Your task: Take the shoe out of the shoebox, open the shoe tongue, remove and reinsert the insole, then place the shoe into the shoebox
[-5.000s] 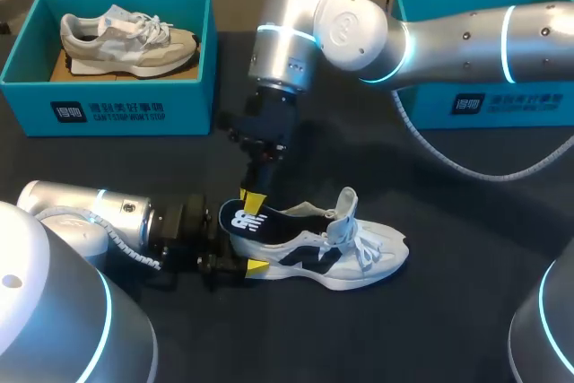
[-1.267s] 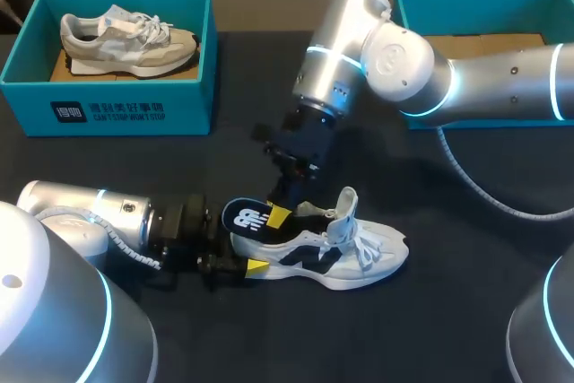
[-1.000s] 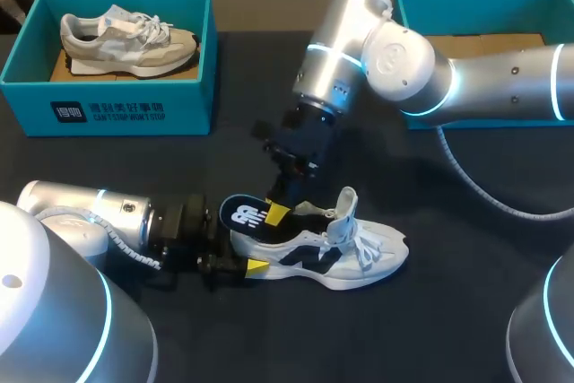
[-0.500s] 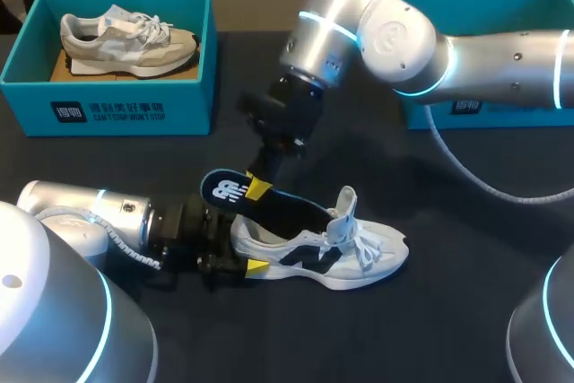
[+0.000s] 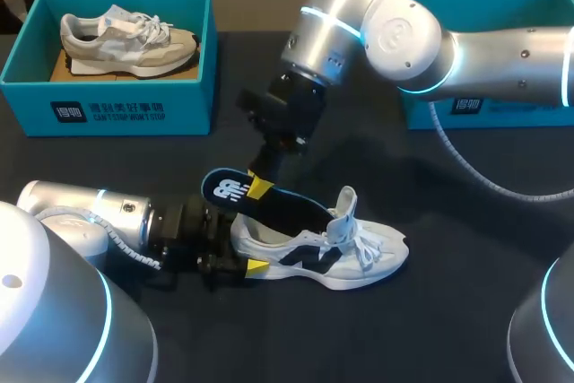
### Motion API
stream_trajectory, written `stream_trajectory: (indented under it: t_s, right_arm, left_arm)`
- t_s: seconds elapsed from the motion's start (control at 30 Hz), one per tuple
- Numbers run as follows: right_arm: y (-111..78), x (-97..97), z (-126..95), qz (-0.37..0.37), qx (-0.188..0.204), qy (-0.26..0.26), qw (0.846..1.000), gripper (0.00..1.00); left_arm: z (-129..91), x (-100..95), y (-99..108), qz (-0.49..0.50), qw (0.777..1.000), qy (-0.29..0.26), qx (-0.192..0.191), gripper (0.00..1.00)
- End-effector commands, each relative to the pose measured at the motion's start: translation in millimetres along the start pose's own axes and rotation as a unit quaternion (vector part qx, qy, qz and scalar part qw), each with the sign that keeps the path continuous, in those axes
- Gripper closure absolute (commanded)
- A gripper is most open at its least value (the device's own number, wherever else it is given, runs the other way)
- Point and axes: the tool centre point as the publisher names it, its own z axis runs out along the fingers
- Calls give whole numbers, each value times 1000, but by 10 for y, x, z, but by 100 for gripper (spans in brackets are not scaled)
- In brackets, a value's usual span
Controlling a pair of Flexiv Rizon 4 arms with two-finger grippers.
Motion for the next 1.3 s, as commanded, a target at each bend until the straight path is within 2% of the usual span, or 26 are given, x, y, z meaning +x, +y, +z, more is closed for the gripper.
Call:
stream_trajectory:
  t_s: [0.03, 0.13, 0.17, 0.2, 0.4, 0.63, 0.93, 1.3]
  right_arm:
    - [12, -4, 12, -6, -4, -2, 1000, 100]
    - [32, -23, 12, -8, -7, -3, 1000, 100]
    - [202, -68, -116, -34, -41, -17, 998, 100]
    - [234, -64, -152, -36, -47, -22, 998, 100]
    - [476, -23, -376, -54, -51, -42, 996, 100]
    - [627, 11, -544, -57, -51, -46, 996, 100]
    - [824, 128, -842, -81, -72, -57, 992, 100]
    - [952, 406, -1209, -90, -104, -73, 988, 100]
  left_arm:
    - [5, 5, -4, 0, 1000, -2, -1, 100]
    - [5, 5, -4, 0, 1000, -2, -1, 100]
    - [5, 5, -4, 0, 1000, -2, -1, 100]
    - [5, 5, -4, 0, 1000, -2, -1, 100]
    - [5, 5, -4, 0, 1000, -2, -1, 100]
    - [5, 5, -4, 0, 1000, -2, -1, 100]
    - [5, 5, -4, 0, 1000, -2, -1, 100]
    - [5, 5, -4, 0, 1000, -2, -1, 100]
